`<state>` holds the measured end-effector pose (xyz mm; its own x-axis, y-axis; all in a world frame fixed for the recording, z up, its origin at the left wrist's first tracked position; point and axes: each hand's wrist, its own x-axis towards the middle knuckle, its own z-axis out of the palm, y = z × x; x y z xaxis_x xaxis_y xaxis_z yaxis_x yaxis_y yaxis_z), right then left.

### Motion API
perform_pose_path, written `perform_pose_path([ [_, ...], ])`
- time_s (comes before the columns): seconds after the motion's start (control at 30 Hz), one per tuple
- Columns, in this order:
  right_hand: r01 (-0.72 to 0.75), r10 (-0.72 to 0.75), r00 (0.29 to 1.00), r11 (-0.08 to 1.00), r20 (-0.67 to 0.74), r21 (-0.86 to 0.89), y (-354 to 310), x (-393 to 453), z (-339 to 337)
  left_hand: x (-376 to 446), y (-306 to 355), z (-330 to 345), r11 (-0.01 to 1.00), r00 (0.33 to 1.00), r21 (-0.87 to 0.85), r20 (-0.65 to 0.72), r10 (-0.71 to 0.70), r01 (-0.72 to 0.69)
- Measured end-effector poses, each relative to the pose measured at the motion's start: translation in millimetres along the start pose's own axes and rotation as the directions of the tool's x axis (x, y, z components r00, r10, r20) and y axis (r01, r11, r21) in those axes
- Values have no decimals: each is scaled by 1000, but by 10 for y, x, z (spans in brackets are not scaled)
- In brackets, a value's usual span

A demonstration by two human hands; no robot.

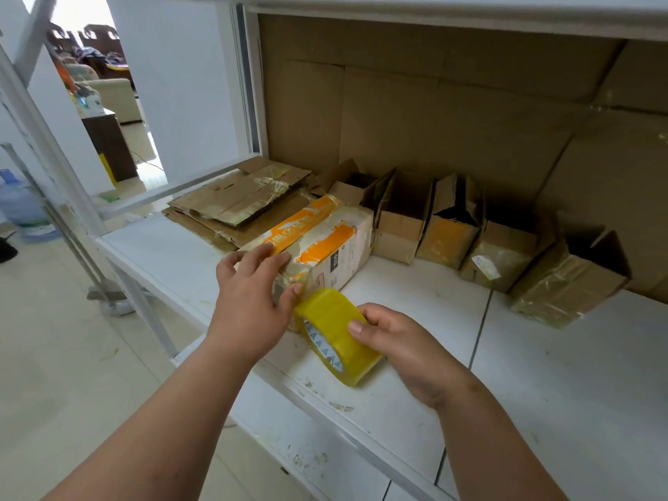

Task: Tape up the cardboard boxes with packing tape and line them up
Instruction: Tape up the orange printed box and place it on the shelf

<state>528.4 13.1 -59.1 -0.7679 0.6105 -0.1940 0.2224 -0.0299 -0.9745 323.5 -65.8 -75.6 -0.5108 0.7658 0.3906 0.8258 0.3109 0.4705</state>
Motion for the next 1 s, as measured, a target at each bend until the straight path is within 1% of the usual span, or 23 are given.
perform_pose_path([
  [0.07, -11, 10, 1000, 997, 21, 83, 41, -5, 25, -12, -11, -19, 1000, 1000, 6, 12, 4, -4],
  [0.13, -8, 4, 999, 993, 36, 117, 81, -8, 39, -17, -19, -65, 999, 1000, -32, 21, -17, 18],
  [0.27, 18, -28, 996, 992, 84, 122, 114, -20, 48, 43, -55, -196, 994, 996, -85, 68, -57, 63],
  [0.4, 9, -26, 989, 993, 144, 118, 125, -7, 74, 54, -80, -280, 990, 994, -112, 83, -71, 80],
  [0.47, 2, -26, 984, 991, 175, 135, 121, -4, 82, 34, -35, -278, 978, 988, -159, 87, -124, 137],
  [0.53, 6, -33, 983, 989, 180, 146, 126, -5, 81, 8, 45, -255, 943, 975, -249, 71, -211, 222],
  [0.57, 10, -37, 983, 988, 178, 154, 128, -4, 77, -4, 65, -243, 926, 971, -293, 52, -234, 239],
  [0.7, 31, -56, 987, 986, 149, 166, 147, -32, 55, -98, 44, -200, 897, 971, -395, -49, -234, 196],
  [0.77, 41, -62, 990, 987, 129, 156, 157, -54, 35, -144, 43, -196, 875, 958, -428, -69, -279, 224],
  [0.8, 44, -62, 991, 988, 123, 145, 165, -64, 21, -164, 60, -205, 867, 951, -431, -59, -304, 250],
  [0.87, 38, -53, 991, 992, 124, 116, 159, -82, -5, -202, 119, -236, 854, 939, -414, 5, -344, 315],
  [0.93, 31, -41, 991, 996, 125, 83, 156, -95, -35, -244, 211, -272, 818, 922, -434, 101, -373, 378],
  [1.0, 24, -31, 992, 998, 125, 55, 141, -114, -64, -305, 289, -292, 757, 895, -477, 214, -392, 446],
])
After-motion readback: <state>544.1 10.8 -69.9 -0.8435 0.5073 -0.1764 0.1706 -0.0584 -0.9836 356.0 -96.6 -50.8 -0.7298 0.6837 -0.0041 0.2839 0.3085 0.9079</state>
